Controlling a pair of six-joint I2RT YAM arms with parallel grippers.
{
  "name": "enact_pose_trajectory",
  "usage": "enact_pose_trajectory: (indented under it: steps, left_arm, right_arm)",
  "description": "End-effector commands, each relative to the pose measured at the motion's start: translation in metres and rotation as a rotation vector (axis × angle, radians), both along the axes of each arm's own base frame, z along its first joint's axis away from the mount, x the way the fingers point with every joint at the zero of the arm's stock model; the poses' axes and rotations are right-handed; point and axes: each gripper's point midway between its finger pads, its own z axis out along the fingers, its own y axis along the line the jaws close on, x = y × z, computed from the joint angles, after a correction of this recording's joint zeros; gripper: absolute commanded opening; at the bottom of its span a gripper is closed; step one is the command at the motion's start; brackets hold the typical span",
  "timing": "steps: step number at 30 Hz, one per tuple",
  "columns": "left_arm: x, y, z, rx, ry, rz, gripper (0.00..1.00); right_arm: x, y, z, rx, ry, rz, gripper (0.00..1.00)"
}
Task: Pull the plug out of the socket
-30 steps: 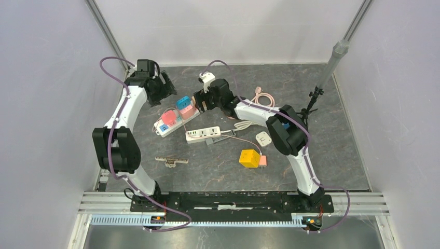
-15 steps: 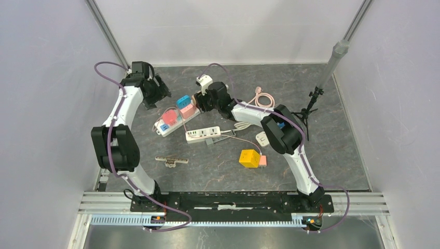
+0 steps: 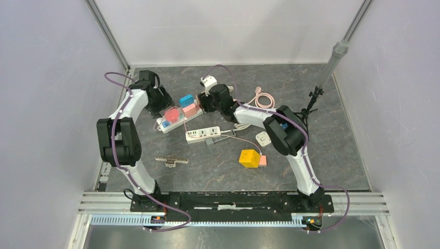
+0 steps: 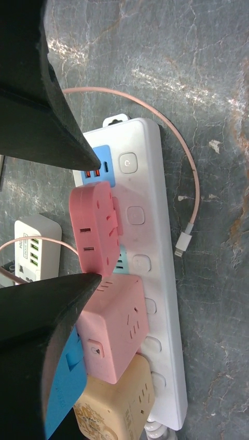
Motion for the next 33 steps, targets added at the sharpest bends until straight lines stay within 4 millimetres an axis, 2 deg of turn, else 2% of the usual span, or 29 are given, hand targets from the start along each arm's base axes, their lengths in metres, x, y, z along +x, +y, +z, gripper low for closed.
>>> enact_pose_trajectory:
  steps: [1, 8, 13, 16, 20, 29, 33]
  left_arm:
    - [-0.013, 0.004, -0.019, 0.005, 0.066, 0.044, 0.77]
    - [-0.006, -0.004, -0.017, -0.046, 0.052, 0.053, 0.79]
    - [0.004, -0.009, 0.005, -0.096, -0.021, 0.066, 0.84]
    - [0.001, 0.004, 0.013, -0.042, -0.038, 0.106, 0.88]
    - [-0.012, 0.026, 0.012, 0.034, -0.028, 0.183, 0.89]
    - [-0.025, 0.045, 0.011, 0.071, -0.033, 0.253, 0.88]
    - [-0.043, 0.049, -0.008, 0.101, 0.034, 0.257, 0.74]
  right_arm:
    - [0.018, -0.012, 0.033, 0.045, -0.051, -0.038, 0.59]
    - [0.021, -0.007, 0.029, 0.078, -0.021, -0.006, 0.7]
    - [0.02, -0.002, 0.029, 0.091, -0.021, 0.023, 0.77]
    - [0.021, 0.005, 0.028, 0.097, -0.023, 0.059, 0.79]
    - [0.024, 0.011, 0.023, 0.09, -0.011, 0.076, 0.79]
    - [0.027, 0.015, 0.015, 0.08, -0.013, 0.093, 0.8]
    - [0.027, 0.011, 0.006, 0.052, -0.007, 0.075, 0.77]
